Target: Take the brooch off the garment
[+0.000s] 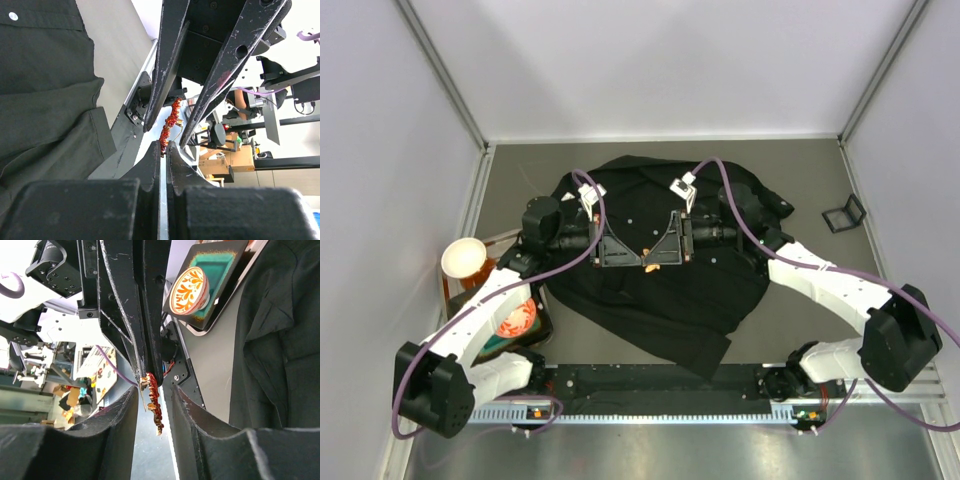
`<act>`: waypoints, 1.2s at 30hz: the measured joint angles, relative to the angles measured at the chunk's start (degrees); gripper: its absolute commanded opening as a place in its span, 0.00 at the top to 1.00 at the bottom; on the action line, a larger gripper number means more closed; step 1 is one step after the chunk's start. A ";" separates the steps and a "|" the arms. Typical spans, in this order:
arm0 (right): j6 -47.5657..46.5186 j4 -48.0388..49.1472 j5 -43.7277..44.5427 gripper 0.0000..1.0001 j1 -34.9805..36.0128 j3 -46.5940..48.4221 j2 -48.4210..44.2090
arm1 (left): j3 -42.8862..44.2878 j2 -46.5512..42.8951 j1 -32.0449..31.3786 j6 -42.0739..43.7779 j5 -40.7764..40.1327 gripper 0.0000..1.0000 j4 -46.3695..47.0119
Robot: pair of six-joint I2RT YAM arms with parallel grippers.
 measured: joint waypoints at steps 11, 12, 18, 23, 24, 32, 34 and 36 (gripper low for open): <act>1.66 3.32 0.04 0.73 0.04 -0.04 0.00 | -1.16 -0.02 0.09 -4.63 0.68 1.00 5.42; 1.79 3.37 0.04 0.73 0.04 -0.04 0.00 | -1.42 -0.02 0.09 -5.03 0.79 1.00 6.03; 1.62 3.32 0.09 0.75 0.04 -0.07 0.00 | -1.95 -0.02 0.57 -6.47 1.14 1.00 7.34; 1.14 3.30 0.26 0.77 0.04 -0.07 0.00 | -1.95 -0.02 0.90 -7.06 1.20 1.00 7.41; 1.05 3.32 0.28 0.77 0.04 -0.07 0.00 | -1.97 -0.02 0.90 -7.34 1.20 1.00 7.48; 1.70 4.70 1.77 0.73 0.81 -0.20 0.00 | -3.17 -0.02 1.03 -10.99 1.29 1.00 11.58; 2.40 5.99 2.43 0.73 1.16 -0.46 -0.02 | -3.21 -0.02 1.18 -11.85 1.22 1.00 12.41; 3.02 7.48 3.04 0.74 1.49 -1.05 -0.15 | -3.48 -0.02 1.27 -12.61 1.20 1.00 13.51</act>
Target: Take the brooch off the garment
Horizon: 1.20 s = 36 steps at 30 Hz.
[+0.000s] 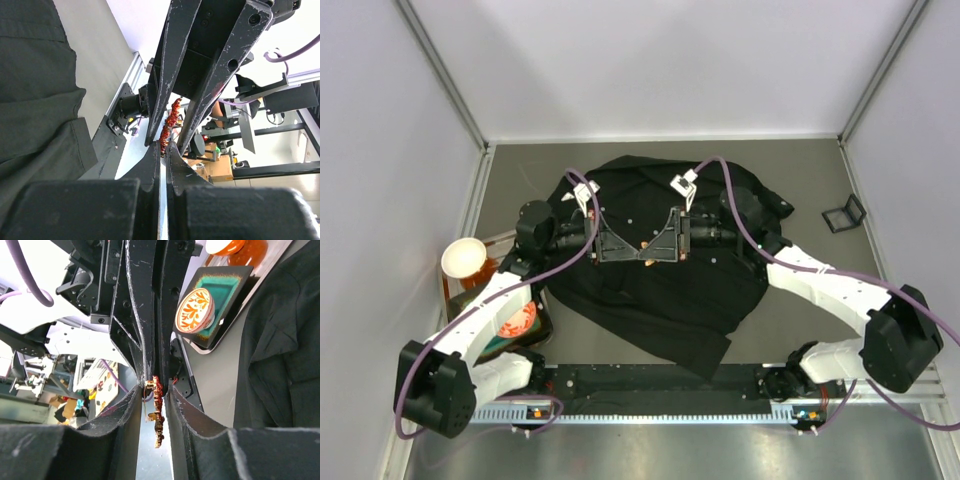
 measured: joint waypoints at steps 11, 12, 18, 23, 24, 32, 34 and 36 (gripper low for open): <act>0.68 0.09 2.29 0.55 0.42 -1.31 -1.01 | -1.99 -0.20 0.07 -3.19 0.02 1.00 3.87; 0.39 -0.98 2.27 0.53 0.33 -1.29 -1.18 | -1.86 -0.31 0.07 -2.32 0.07 1.00 2.97; -1.20 -5.92 0.70 0.45 -1.64 -0.96 -2.67 | -1.49 -0.57 0.26 0.90 0.46 1.00 -0.33; -0.79 -5.16 -1.40 0.51 -3.02 -0.96 -3.39 | -1.46 -0.55 0.28 1.75 0.48 1.00 -1.40; -0.52 -4.83 -1.77 0.53 -3.02 -0.96 -3.37 | -1.46 -0.55 0.28 1.79 0.48 1.00 -1.44; 1.95 -0.76 -3.34 0.67 -2.97 -0.98 -2.27 | -1.42 -0.57 0.31 1.95 0.79 1.00 -1.55; 2.27 -0.22 -3.37 0.68 -2.95 -0.98 -1.73 | -1.40 -0.57 0.31 1.95 0.83 1.00 -1.55; 2.32 -0.13 -3.34 0.71 -2.80 -0.96 -1.33 | -1.38 -0.66 0.31 1.95 0.85 1.00 -1.55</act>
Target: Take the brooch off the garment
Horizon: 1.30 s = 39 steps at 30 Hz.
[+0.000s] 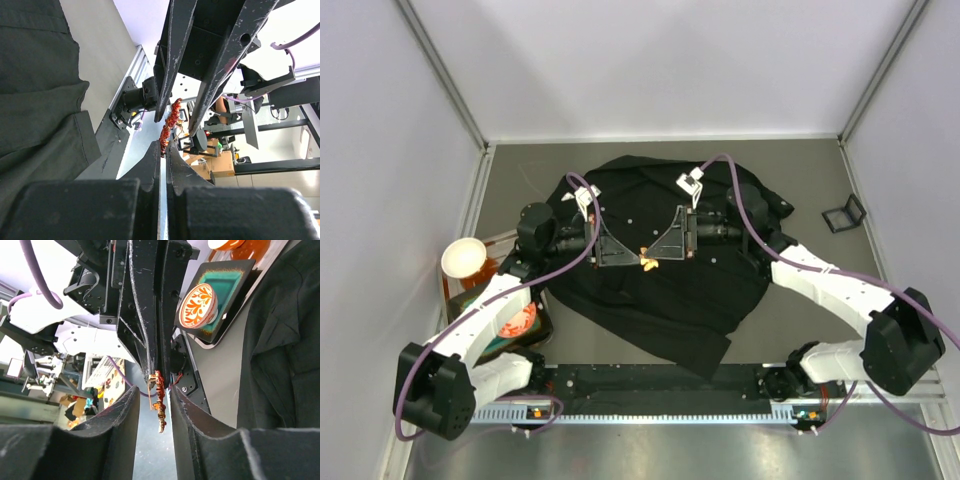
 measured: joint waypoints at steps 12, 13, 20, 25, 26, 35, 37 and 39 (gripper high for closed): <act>-0.04 0.11 0.00 0.77 0.66 -0.02 0.57 | 0.02 -0.26 0.00 -1.53 0.00 1.00 0.68; -0.07 0.11 0.00 0.81 0.70 -0.02 0.57 | 0.04 -0.26 0.00 -1.75 0.00 1.00 0.98; -0.39 0.70 -0.15 0.84 0.96 -0.02 0.57 | 0.04 -0.26 0.00 -3.02 0.02 1.00 1.73; -0.44 0.76 -0.15 0.85 0.96 -0.02 0.57 | 0.02 -0.26 0.00 -3.34 0.00 1.00 1.81; -0.46 0.81 -0.15 0.85 0.96 -0.02 0.57 | 0.02 -0.26 0.00 -3.54 0.00 1.00 1.90; -1.44 1.73 0.66 0.90 1.36 -0.02 0.52 | -0.46 -0.26 0.39 -6.60 0.04 1.00 4.50; -1.68 1.66 0.81 0.89 1.40 -0.02 0.52 | -0.72 -0.26 0.39 -7.28 0.02 1.00 4.94; -1.90 1.62 0.92 0.82 1.46 -0.02 0.52 | -0.87 -0.26 0.44 -7.54 0.04 1.00 5.14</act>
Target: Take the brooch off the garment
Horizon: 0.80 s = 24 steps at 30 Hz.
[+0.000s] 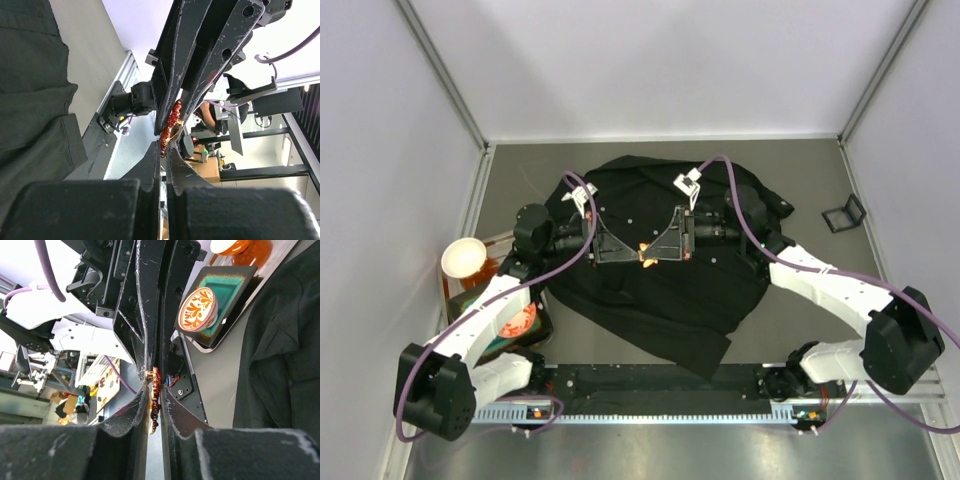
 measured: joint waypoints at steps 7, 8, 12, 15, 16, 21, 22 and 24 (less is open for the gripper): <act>0.15 -0.22 -0.09 0.63 0.46 -0.02 0.00 | 0.11 0.00 0.00 1.01 -0.11 1.00 -0.44; 0.35 -0.24 -0.13 0.61 0.59 -0.02 -0.02 | 0.26 0.00 0.00 1.84 -0.11 1.00 -1.29; 0.28 -1.62 0.00 0.56 0.70 -0.02 -0.57 | 0.94 0.00 0.00 4.76 -0.28 1.00 -4.42; -0.79 -3.56 0.33 0.49 0.59 -0.02 -1.57 | 1.49 0.00 0.00 6.54 -0.46 1.00 -6.49; -1.40 -4.39 0.52 0.46 0.57 -0.02 -1.95 | 1.79 0.00 0.00 7.17 -0.55 1.00 -7.37; -8.33 -12.66 4.37 0.36 0.22 0.02 -4.74 | 3.43 0.02 0.00 9.20 -1.07 1.00 -11.17; -10.54 -14.78 6.14 0.36 0.20 0.02 -5.79 | 4.00 0.07 0.00 9.55 -1.20 1.00 -12.44; -16.24 -18.78 10.86 0.35 0.22 0.00 -8.87 | 5.49 0.22 0.00 10.45 -1.53 1.00 -15.41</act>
